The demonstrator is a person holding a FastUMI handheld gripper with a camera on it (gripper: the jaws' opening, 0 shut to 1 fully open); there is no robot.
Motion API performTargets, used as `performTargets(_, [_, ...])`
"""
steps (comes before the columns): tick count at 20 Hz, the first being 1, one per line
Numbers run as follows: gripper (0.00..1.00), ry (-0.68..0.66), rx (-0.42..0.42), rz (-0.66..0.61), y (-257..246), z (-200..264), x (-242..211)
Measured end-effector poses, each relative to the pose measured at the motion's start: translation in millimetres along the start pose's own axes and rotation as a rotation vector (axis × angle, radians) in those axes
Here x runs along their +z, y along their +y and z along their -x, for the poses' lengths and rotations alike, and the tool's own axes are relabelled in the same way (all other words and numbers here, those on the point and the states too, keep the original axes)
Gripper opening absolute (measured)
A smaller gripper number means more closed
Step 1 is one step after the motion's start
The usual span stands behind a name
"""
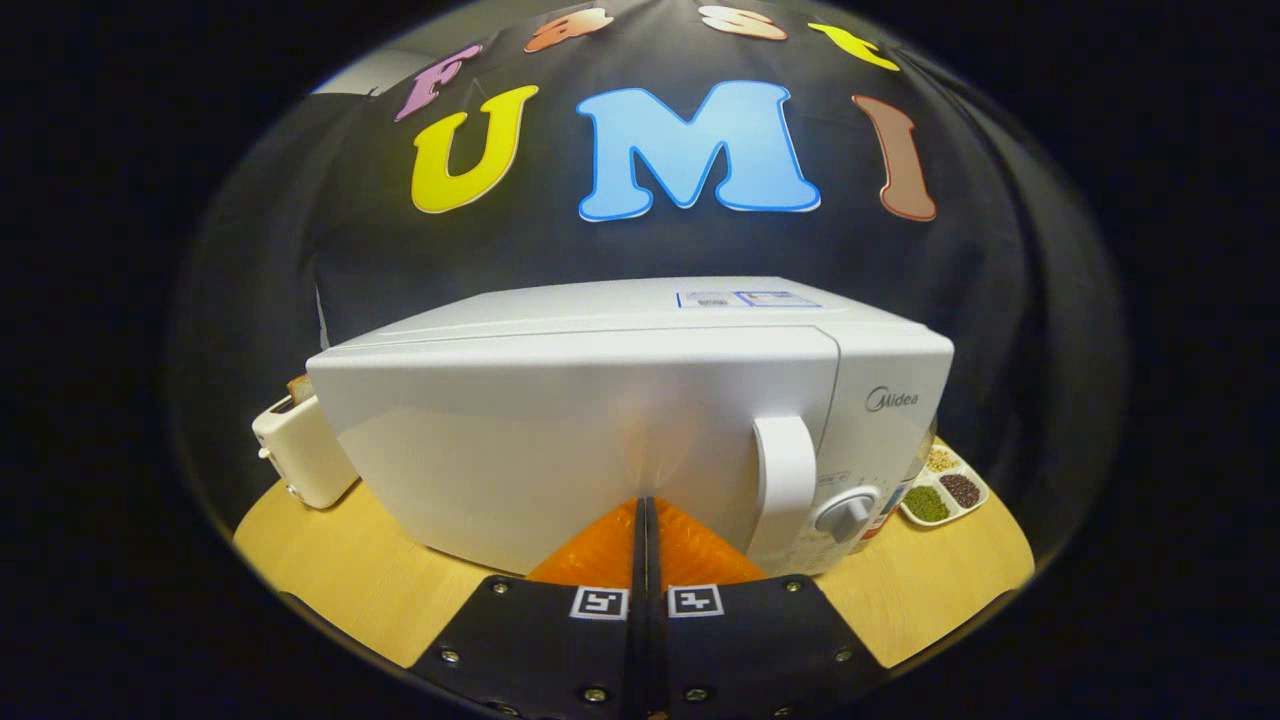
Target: Open the microwave, put the food inside, and close the microwave door.
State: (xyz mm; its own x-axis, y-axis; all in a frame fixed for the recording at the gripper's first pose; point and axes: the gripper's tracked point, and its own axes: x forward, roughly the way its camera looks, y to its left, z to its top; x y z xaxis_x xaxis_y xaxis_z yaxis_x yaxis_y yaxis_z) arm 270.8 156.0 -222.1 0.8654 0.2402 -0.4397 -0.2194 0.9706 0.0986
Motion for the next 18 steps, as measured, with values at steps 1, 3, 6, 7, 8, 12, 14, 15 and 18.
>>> performTargets(1, [0.0, -0.025, -0.003, 0.01, 0.6, 13.1, 7.4])
performTargets(3, [0.0, -0.077, -0.013, 0.019, 1.6, 40.6, 22.4])
performTargets(6, [0.0, -0.137, -0.036, 0.061, 6.0, 83.5, 37.6])
performTargets(7, [0.0, -0.154, -0.047, 0.069, 6.7, 98.0, 41.8])
performTargets(8, [0.0, -0.168, -0.052, 0.068, 8.5, 112.9, 44.9])
performTargets(12, [0.0, -0.214, -0.067, 0.019, 13.4, 167.8, 52.2])
performTargets(14, [0.0, -0.235, -0.069, 0.0, 16.2, 192.4, 54.3])
performTargets(15, [0.0, -0.245, -0.07, -0.005, 17.3, 204.7, 54.9])
performTargets(18, [0.0, -0.278, -0.07, 0.012, 24.6, 243.9, 52.8])
